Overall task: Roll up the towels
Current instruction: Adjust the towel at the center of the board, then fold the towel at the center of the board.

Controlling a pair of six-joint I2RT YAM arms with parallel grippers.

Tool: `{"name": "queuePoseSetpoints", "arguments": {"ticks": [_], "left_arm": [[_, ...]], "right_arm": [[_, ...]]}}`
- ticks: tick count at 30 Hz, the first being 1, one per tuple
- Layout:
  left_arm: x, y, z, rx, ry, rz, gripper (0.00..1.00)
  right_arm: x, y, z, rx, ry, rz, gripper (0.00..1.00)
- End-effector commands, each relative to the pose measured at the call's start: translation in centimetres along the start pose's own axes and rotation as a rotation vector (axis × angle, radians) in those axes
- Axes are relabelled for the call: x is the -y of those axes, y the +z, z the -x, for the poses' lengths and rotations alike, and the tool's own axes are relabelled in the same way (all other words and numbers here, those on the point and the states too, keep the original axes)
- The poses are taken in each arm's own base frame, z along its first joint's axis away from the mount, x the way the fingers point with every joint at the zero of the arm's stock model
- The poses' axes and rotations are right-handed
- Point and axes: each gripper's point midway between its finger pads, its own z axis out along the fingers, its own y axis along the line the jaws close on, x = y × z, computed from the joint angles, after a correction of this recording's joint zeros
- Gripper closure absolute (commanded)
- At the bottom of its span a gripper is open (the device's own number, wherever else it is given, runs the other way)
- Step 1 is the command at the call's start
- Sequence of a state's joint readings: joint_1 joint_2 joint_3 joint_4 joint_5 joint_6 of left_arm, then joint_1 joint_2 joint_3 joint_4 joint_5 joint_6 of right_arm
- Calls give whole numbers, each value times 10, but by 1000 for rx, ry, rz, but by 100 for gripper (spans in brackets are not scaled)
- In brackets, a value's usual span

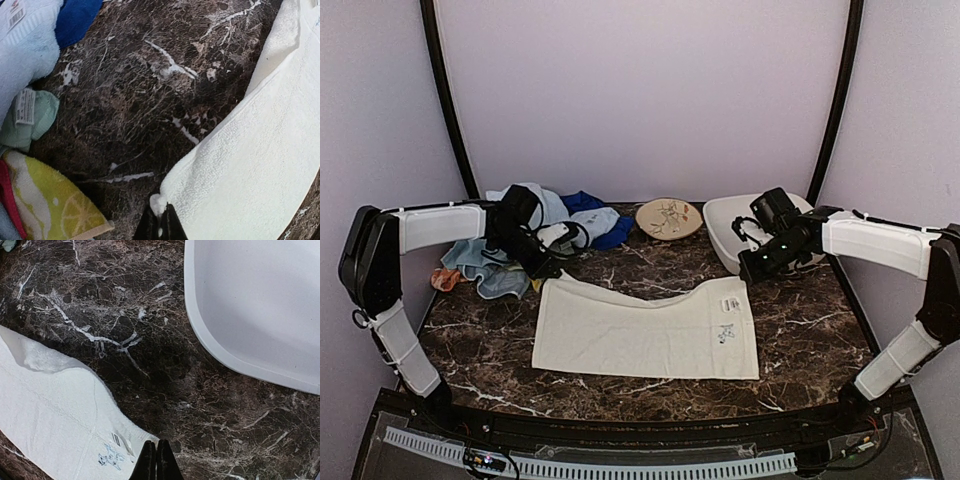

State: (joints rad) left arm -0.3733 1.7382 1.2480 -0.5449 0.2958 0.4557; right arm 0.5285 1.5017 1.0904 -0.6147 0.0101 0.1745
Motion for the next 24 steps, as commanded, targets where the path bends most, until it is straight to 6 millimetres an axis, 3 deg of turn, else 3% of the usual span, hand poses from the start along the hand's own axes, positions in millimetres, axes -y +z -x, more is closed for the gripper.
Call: {"name": "queuePoseSetpoints", "arguments": {"ticks": [1, 6, 11, 17, 24], "left_arm": [[-8, -13, -9, 51, -35, 30, 100], [-6, -12, -23, 67, -80, 29, 100], [-7, -22, -7, 157, -58, 46, 100], [-30, -36, 25, 215, 5, 124, 100], [-34, -24, 19, 212, 23, 115, 100]], "right_arm": [[5, -4, 7, 22, 17, -22, 100], [7, -1, 5, 17, 24, -31, 100], [7, -1, 10, 28, 20, -36, 100], [12, 3, 16, 28, 18, -64, 100], [27, 12, 9, 45, 33, -145, 100]]}}
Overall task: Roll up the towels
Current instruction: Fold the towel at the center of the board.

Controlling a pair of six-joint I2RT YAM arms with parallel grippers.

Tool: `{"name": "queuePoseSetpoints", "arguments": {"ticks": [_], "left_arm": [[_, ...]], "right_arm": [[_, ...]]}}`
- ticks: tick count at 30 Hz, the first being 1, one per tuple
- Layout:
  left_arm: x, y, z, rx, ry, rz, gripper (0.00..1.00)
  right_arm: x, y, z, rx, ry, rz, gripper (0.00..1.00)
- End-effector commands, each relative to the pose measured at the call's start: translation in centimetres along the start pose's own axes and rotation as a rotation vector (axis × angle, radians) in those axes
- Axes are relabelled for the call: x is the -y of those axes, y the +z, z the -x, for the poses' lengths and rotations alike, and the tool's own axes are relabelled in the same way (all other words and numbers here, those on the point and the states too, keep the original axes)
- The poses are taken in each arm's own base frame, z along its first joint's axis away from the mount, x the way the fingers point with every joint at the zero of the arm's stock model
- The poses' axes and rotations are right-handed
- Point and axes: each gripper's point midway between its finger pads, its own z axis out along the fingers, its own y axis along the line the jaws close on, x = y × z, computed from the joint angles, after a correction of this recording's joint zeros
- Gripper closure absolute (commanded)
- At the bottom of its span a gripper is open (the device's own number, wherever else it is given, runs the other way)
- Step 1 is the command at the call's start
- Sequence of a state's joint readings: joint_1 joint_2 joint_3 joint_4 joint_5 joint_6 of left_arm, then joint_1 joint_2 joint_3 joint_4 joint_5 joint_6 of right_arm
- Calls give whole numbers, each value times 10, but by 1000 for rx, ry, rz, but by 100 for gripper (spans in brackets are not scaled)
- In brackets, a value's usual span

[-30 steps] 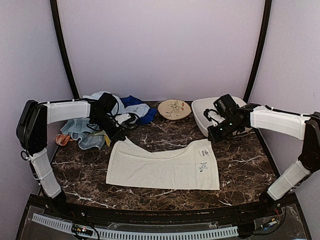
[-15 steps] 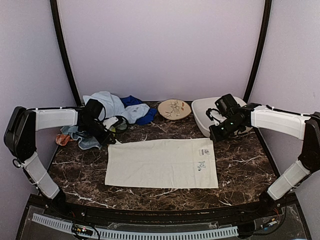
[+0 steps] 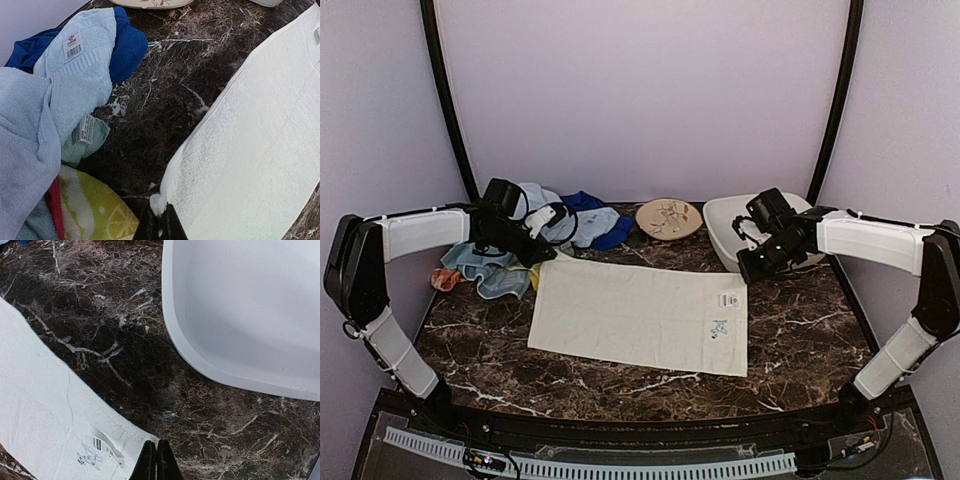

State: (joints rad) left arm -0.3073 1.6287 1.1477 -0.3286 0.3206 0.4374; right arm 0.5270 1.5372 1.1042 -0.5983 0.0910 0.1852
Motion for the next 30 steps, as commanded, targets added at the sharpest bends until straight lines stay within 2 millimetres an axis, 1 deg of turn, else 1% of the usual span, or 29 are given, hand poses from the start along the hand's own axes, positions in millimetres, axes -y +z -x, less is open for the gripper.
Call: {"name": "queuePoseSetpoints", "arguments": {"ticks": [1, 5, 9, 11, 15, 17, 19, 20, 23, 25, 30], "left_arm": [[-5, 6, -7, 15, 35, 7, 100], [-9, 11, -15, 27, 47, 19, 100], [-13, 4, -18, 30, 17, -4, 100], [-8, 0, -20, 33, 20, -28, 100], [12, -7, -27, 42, 21, -103, 100], [21, -9, -33, 34, 11, -136, 100], [28, -12, -40, 24, 5, -159, 100], [33, -14, -43, 23, 6, -170, 100], [43, -20, -52, 30, 16, -185, 100], [49, -24, -58, 25, 21, -196, 100], [54, -29, -67, 2, 26, -193, 100]], "right_arm": [[14, 7, 1, 36, 24, -70, 100], [18, 11, -2, 42, 33, -86, 100], [23, 3, -7, 56, 43, -122, 100], [20, -3, -15, 63, 31, -133, 100], [10, -10, -34, 49, 16, -138, 100], [1, -14, -41, 63, 3, -138, 100], [-7, -15, -52, 58, 0, -128, 100], [-10, -13, -62, 43, -5, -127, 100], [-15, -11, -80, 18, 4, -126, 100], [-20, -12, -86, 19, 10, -118, 100], [-27, -19, -96, 4, 33, -115, 100]]}}
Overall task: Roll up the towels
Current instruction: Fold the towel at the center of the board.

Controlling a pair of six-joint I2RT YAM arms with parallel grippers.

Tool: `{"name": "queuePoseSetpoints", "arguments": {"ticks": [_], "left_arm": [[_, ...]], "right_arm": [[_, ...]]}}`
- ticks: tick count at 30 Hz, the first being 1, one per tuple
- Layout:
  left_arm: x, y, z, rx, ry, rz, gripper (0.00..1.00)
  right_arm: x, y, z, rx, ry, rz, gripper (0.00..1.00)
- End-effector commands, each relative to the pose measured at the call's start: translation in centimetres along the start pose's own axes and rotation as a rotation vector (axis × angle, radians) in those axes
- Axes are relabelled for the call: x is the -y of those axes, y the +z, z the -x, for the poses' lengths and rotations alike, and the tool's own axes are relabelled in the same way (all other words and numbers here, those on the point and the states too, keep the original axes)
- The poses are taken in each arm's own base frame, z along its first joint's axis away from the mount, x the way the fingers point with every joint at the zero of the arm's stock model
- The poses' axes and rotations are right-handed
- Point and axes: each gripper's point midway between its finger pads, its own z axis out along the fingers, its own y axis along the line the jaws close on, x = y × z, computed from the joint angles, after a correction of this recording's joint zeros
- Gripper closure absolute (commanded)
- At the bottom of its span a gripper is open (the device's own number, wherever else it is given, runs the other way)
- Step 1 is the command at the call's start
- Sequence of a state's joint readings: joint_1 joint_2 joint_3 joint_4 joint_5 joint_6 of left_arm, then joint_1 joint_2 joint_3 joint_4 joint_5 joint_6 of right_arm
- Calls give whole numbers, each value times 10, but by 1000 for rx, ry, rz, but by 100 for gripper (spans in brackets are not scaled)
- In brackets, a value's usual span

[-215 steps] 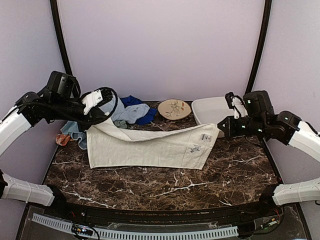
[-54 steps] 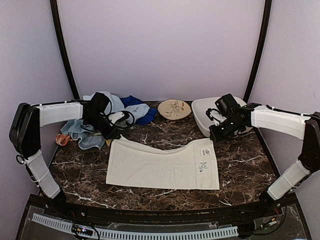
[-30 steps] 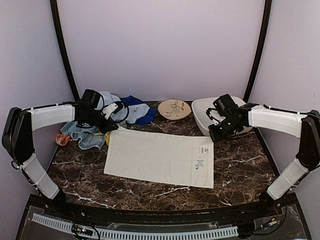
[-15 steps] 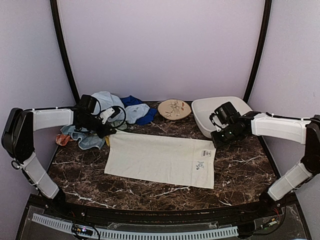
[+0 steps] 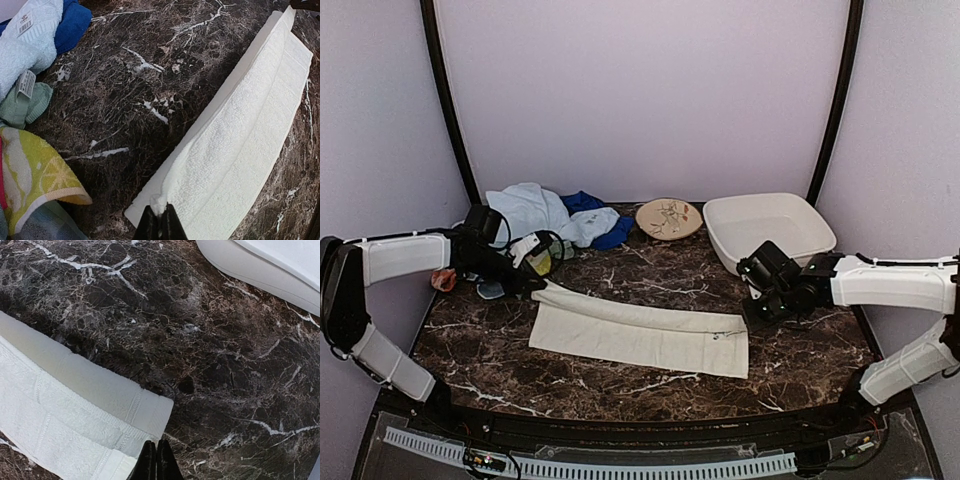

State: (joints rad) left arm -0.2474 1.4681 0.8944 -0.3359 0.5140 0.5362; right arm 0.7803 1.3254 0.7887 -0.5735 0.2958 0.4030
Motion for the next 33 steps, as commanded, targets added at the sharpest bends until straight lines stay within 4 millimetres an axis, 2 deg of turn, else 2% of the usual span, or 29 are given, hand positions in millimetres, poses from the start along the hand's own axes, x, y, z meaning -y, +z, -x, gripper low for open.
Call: {"name": "queuePoseSetpoints", "arguments": {"ticks": [1, 5, 9, 16, 24, 28, 33], "left_arm": [[11, -9, -10, -12, 18, -14, 100], [10, -11, -13, -19, 25, 4, 100], [19, -13, -15, -11, 23, -25, 100], [36, -11, -33, -52, 48, -58, 97], [41, -14, -41, -65, 54, -51, 97], [45, -17, -41, -64, 59, -56, 98], [61, -15, -58, -98, 70, -100, 84]], "right_arm": [[0, -11, -7, 13, 54, -21, 100], [-4, -19, -12, 20, 75, -17, 100], [-10, -25, -20, 6, 90, -17, 100], [-21, -18, -49, -51, 96, -39, 100], [-15, -24, -55, -33, 139, -75, 100], [-18, -25, -61, -35, 143, -67, 100], [-32, -20, -75, -36, 135, -37, 100]]}}
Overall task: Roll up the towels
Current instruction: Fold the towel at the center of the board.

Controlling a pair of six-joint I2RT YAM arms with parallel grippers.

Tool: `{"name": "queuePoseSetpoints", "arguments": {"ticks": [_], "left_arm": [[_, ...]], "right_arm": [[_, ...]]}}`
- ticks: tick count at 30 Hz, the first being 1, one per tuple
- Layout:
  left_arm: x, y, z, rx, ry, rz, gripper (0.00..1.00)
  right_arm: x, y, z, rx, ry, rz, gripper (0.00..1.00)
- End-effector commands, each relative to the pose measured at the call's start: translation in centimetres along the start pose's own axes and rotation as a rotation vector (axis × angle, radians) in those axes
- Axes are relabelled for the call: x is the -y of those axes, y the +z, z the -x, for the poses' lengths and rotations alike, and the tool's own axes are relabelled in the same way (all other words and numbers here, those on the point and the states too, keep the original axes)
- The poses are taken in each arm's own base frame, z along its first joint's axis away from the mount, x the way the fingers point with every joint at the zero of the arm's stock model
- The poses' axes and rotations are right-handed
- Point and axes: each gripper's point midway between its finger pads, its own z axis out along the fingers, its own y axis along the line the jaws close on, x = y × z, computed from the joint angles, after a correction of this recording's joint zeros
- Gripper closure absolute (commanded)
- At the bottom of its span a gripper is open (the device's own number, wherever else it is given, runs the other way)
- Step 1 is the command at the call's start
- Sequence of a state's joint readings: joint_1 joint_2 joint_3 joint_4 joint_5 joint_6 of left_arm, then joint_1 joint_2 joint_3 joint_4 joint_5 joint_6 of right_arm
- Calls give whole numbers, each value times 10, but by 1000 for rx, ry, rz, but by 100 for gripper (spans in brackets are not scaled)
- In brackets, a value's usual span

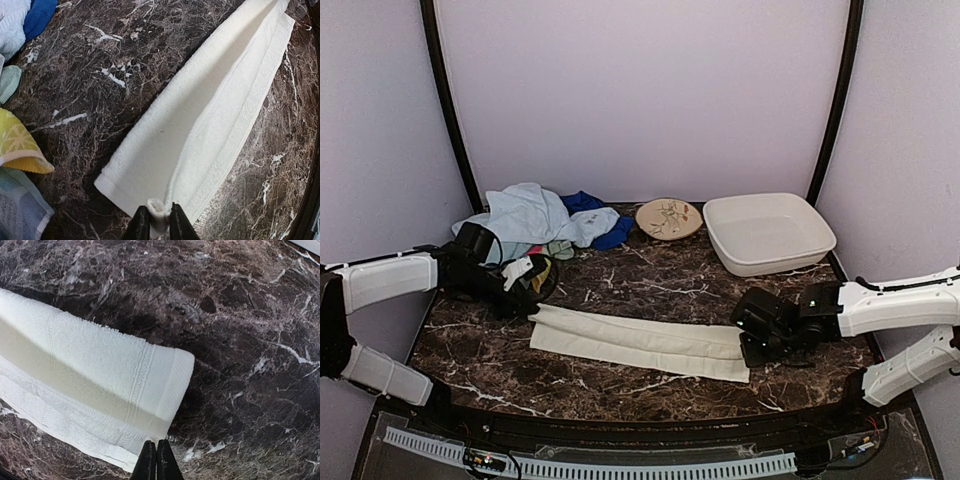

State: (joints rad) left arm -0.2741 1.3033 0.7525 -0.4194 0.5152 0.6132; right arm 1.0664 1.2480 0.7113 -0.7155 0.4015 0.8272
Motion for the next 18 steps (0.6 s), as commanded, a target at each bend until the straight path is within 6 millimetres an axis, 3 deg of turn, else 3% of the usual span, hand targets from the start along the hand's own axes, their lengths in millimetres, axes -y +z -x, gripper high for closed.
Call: {"name": "queuePoseSetpoints", "arguments": {"ticks": [1, 5, 8, 9, 11, 13, 15, 18], "left_arm": [[24, 3, -26, -60, 6, -59, 83], [31, 6, -39, -90, 21, -63, 78], [34, 5, -46, -117, 28, -68, 76], [34, 4, -48, -122, 34, -64, 76], [35, 2, -50, -128, 50, -53, 76], [36, 0, -56, -147, 62, -49, 75], [36, -2, -60, -164, 74, -39, 66], [35, -8, -58, -162, 95, -20, 35]], "right_arm": [[-2, 3, -18, -1, 9, 0, 100], [-7, 7, -31, -13, -1, 17, 100], [-11, 6, -37, -18, -22, 28, 94], [-12, 5, -39, -16, -30, 33, 89], [-14, 3, -42, -19, -34, 47, 71], [-15, 0, -48, -28, -40, 65, 65], [-14, -4, -52, -35, -36, 76, 62], [-13, -13, -51, -33, -26, 97, 57]]}}
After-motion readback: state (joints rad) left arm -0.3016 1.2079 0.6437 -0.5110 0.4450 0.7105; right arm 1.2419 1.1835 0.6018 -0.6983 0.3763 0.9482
